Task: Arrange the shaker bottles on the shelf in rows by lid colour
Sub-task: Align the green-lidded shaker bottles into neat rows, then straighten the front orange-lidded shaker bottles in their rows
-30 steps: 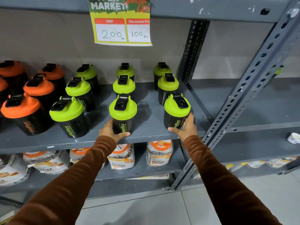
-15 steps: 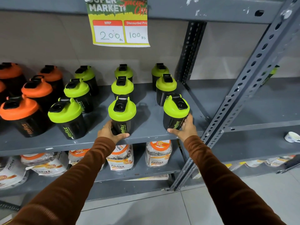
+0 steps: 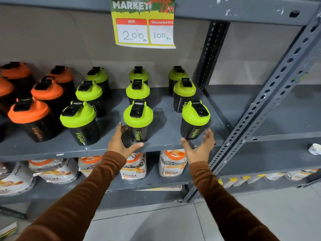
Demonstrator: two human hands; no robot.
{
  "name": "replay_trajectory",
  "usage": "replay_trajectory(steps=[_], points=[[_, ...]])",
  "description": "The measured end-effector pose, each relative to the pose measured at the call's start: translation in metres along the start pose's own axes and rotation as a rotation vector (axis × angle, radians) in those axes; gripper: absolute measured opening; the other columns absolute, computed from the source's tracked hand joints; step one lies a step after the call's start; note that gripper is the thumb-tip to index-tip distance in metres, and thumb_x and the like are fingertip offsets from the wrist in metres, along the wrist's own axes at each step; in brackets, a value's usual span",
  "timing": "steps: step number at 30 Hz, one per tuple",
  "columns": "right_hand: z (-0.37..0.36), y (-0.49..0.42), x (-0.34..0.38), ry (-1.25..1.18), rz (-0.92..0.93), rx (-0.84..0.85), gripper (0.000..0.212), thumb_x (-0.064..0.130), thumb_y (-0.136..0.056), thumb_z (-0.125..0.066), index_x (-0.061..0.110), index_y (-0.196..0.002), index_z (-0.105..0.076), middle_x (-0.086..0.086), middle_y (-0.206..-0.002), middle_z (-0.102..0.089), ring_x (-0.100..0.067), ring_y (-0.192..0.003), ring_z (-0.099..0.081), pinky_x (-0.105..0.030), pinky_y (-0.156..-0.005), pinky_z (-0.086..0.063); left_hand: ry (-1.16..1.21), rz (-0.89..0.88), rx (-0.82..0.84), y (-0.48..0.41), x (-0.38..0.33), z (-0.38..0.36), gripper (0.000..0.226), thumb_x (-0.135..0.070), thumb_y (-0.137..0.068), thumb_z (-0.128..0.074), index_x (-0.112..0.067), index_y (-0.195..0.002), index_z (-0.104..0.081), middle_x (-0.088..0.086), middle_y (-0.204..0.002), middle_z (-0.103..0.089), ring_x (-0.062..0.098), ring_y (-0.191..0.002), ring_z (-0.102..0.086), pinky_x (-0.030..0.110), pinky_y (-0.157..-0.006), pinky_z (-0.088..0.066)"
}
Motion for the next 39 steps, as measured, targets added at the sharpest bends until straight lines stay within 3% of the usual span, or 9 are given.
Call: replay_trajectory(steps=[3, 5, 8, 11, 16, 20, 27, 34, 39], points=[[-0.02, 0.05, 0.005, 0.073, 0.191, -0.067, 0.063, 0.03, -0.069, -0.072, 0.005, -0.116, -0.04, -0.017, -0.113, -0.046, -0.028, -0.106, -0.043, -0.035, -0.098, -0.036, -0.023, -0.082, -0.13, 0.021, 0.009, 0.011, 0.063, -0.03, -0.08, -0.064, -0.011, -0.133, -0.037, 0.011, -0.134, -0.05, 0.025, -0.123, -0.046, 0.033, -0.102, -0.035], [-0.047, 0.08, 0.018, 0.038, 0.275, 0.089, 0.045, 0.042, -0.074, -0.061, 0.016, -0.105, -0.042, 0.002, -0.098, -0.047, -0.013, -0.091, -0.044, -0.017, -0.087, -0.038, -0.093, -0.13, -0.18, 0.032, 0.018, 0.022, 0.046, -0.038, -0.085, -0.049, -0.008, -0.12, -0.052, 0.014, -0.123, -0.059, 0.029, -0.114, -0.053, 0.03, -0.095, -0.036], [-0.099, 0.118, 0.046, 0.02, 0.397, 0.355, 0.038, 0.051, -0.083, -0.052, 0.016, -0.096, -0.049, 0.004, -0.086, -0.047, 0.002, -0.076, -0.041, 0.0, -0.075, -0.035, -0.124, -0.158, -0.235, 0.039, 0.038, 0.049, 0.052, -0.042, -0.085, -0.033, -0.002, -0.106, -0.06, 0.018, -0.109, -0.065, 0.031, -0.103, -0.059, 0.025, -0.092, -0.038], [-0.153, 0.145, 0.077, 0.013, 0.463, 0.469, 0.027, 0.036, -0.078, -0.057, 0.02, -0.097, -0.046, -0.006, -0.088, -0.055, -0.004, -0.079, -0.047, -0.006, -0.079, -0.038, -0.182, -0.172, -0.285, 0.045, 0.061, 0.085, 0.051, -0.038, -0.087, -0.03, -0.001, -0.101, -0.061, 0.019, -0.1, -0.066, 0.032, -0.096, -0.06, 0.025, -0.087, -0.037], [-0.228, 0.169, 0.106, -0.001, 0.315, 0.43, 0.073, 0.043, -0.062, -0.063, 0.006, -0.12, -0.037, -0.005, -0.115, -0.035, -0.02, -0.111, -0.038, -0.028, -0.1, -0.031, -0.268, -0.152, -0.427, 0.044, 0.103, 0.163, 0.049, -0.04, -0.086, -0.036, 0.004, -0.096, -0.058, 0.026, -0.099, -0.061, 0.042, -0.095, -0.055, 0.038, -0.088, -0.035], [-0.27, 0.166, 0.107, 0.041, 0.13, 0.343, 0.103, 0.018, -0.055, -0.085, -0.003, -0.133, -0.022, -0.022, -0.133, -0.03, -0.037, -0.126, -0.031, -0.046, -0.111, -0.027, -0.238, -0.051, -0.56, 0.028, 0.121, 0.224, 0.065, -0.041, -0.073, -0.055, 0.006, -0.117, -0.045, 0.032, -0.121, -0.048, 0.045, -0.116, -0.042, 0.038, -0.102, -0.025], [-0.285, 0.165, 0.103, 0.036, -0.026, 0.189, 0.098, -0.004, -0.057, -0.081, -0.003, -0.134, -0.021, -0.024, -0.135, -0.04, -0.031, -0.125, -0.042, -0.036, -0.11, -0.031, 0.118, 0.122, -0.251, -0.044, 0.137, 0.256, 0.117, -0.006, -0.055, -0.084, -0.005, -0.141, -0.006, 0.017, -0.15, -0.016, 0.027, -0.137, -0.022, 0.037, -0.115, -0.018], [-0.282, 0.167, 0.107, 0.052, -0.05, 0.203, 0.091, -0.006, -0.06, -0.079, 0.003, -0.133, -0.024, -0.016, -0.131, -0.043, -0.019, -0.114, -0.046, -0.028, -0.104, -0.033, 0.086, 0.136, -0.164, -0.068, 0.152, 0.256, 0.105, -0.017, -0.052, -0.087, -0.007, -0.134, -0.022, 0.021, -0.133, -0.047, 0.035, -0.121, -0.047, 0.047, -0.105, -0.037], [-0.283, 0.17, 0.105, 0.086, -0.042, 0.186, 0.089, -0.002, -0.061, -0.08, 0.007, -0.132, -0.027, -0.016, -0.133, -0.046, -0.026, -0.12, -0.048, -0.026, -0.099, -0.035, 0.157, 0.06, -0.087, -0.054, 0.153, 0.264, 0.092, -0.012, -0.057, -0.083, -0.007, -0.131, -0.028, 0.018, -0.13, -0.049, 0.031, -0.118, -0.05, 0.04, -0.103, -0.04]])
Point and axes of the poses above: each hand's wrist, its own y-axis away from the middle knuckle, its own z-axis out of the back of the hand, x = y × z, the point moved 5 cm from there along -y, towards the middle knuckle
